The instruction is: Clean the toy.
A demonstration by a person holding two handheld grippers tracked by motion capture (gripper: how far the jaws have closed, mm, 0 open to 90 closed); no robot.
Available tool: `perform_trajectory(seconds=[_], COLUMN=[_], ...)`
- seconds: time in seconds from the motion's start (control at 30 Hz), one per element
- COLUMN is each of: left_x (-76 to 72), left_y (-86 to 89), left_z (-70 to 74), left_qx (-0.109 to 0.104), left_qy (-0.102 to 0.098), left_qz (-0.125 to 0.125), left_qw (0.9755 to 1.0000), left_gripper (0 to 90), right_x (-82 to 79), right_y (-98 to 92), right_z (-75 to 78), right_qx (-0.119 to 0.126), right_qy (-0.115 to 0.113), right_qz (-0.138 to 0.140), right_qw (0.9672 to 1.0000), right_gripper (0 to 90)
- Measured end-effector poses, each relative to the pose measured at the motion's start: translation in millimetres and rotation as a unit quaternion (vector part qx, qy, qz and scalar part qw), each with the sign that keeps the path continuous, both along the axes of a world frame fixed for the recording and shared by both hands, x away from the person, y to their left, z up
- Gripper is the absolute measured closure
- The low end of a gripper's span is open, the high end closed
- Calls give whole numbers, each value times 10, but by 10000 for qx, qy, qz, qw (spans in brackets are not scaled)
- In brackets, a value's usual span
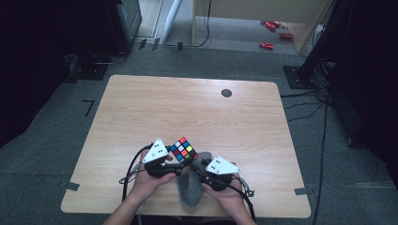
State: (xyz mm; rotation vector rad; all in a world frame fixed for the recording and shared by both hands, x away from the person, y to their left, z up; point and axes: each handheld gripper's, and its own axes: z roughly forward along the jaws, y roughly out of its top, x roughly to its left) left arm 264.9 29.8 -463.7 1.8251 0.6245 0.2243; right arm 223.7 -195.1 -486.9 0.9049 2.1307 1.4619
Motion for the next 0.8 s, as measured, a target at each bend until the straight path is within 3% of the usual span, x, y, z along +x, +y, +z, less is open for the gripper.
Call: perform_trajectory(seconds=[0.07, 0.37, 0.6, 0.8], left_x=[-1, 16, 11, 12], left_y=[-18, -7, -10, -30], left_z=[1, 17, 20, 15], left_qx=[32, 55, 56, 95], left_qy=[-14, 76, 79, 122], left_qz=[-11, -37, -37, -66], left_qw=[10000, 9999, 9999, 9999], left_gripper=[348, 348, 348, 349], right_x=[3, -91, 4, -63], right_y=[-24, 229, 23, 197], right_z=[0, -45, 7, -45], right_qx=[35, -105, 95, 0], right_qy=[6, 50, 45, 135], right_qz=[-101, 458, 60, 350], right_qw=[9999, 9989, 9999, 9993], right_gripper=[691, 684, 683, 676])
